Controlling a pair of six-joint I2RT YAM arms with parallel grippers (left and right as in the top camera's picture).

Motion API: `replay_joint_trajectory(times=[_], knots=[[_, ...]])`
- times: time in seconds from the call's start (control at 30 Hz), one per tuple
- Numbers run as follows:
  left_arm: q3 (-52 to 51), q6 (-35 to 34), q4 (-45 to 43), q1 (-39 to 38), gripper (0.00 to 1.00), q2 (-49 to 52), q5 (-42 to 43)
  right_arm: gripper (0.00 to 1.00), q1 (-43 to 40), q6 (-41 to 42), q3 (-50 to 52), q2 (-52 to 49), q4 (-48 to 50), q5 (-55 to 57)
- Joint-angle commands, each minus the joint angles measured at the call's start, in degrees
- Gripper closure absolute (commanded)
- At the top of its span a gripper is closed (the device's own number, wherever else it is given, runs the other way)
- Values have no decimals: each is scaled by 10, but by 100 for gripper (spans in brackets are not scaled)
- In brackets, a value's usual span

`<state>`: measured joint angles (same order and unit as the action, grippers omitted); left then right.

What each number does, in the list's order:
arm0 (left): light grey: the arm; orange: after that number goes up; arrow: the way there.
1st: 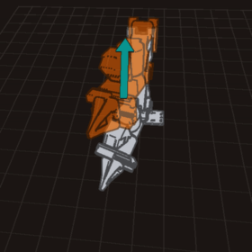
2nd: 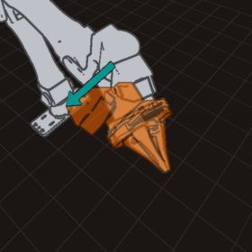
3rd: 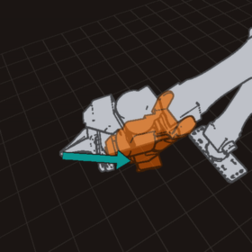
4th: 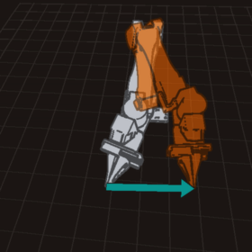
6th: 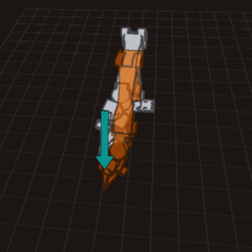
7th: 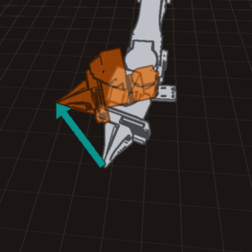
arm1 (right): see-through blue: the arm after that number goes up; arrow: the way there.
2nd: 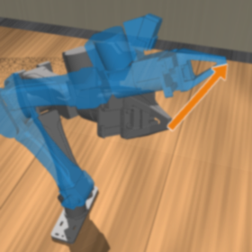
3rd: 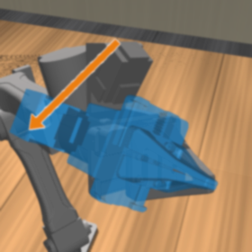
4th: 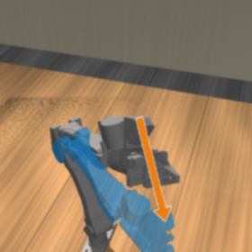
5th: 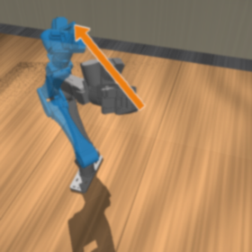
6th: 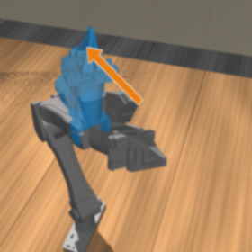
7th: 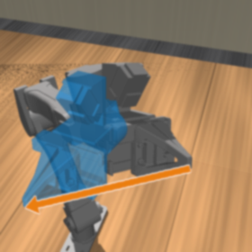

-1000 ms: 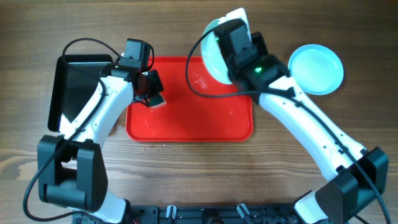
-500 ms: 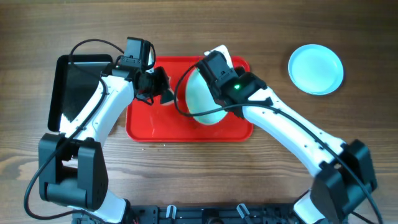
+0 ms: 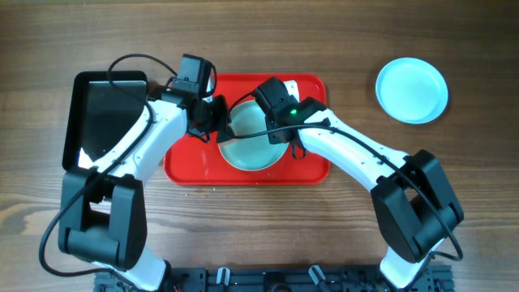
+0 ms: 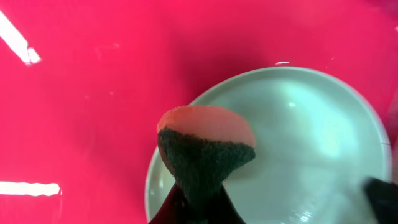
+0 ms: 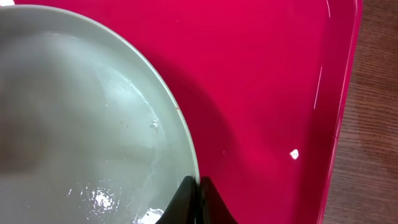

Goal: Clean dirty plates on tray and stack at the side
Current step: 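Scrub the plate once more with the sponge in the left gripper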

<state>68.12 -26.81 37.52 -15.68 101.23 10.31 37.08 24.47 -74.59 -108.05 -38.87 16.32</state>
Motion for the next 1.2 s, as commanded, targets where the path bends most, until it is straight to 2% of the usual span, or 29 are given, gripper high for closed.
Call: replay_joint_trajectory(times=[0.0,0.2,0.3,0.43,0.53,0.6,0.7,0.83,0.97,1.1,1.17], knots=[[-26,13,-18,-4,96,10,-97,96,0,12,2,-9,5,-8],[-91,12,-111,-4,96,11,-123,96,0,12,2,-9,5,-8],[-92,12,-116,-9,96,11,-119,96,0,12,2,-9,5,-8],[-92,12,-115,-14,96,11,-51,96,0,12,2,-9,6,-8],[-92,13,-103,-20,96,11,-48,96,0,12,2,-9,5,-8],[-92,13,-104,-26,96,11,-88,96,0,12,2,-9,6,-8],[-92,13,-122,-35,96,12,-223,96,0,13,2,-9,7,-10],[-92,13,-179,-36,96,21,-334,96,0,13,2,-9,7,-10],[-92,18,-242,-36,96,27,-380,96,0,12,2,-9,5,-14],[-92,41,-313,-36,96,27,-389,96,0,12,2,-9,4,-21],[-92,41,-313,-36,96,12,-380,96,0,12,2,-9,4,-21]])
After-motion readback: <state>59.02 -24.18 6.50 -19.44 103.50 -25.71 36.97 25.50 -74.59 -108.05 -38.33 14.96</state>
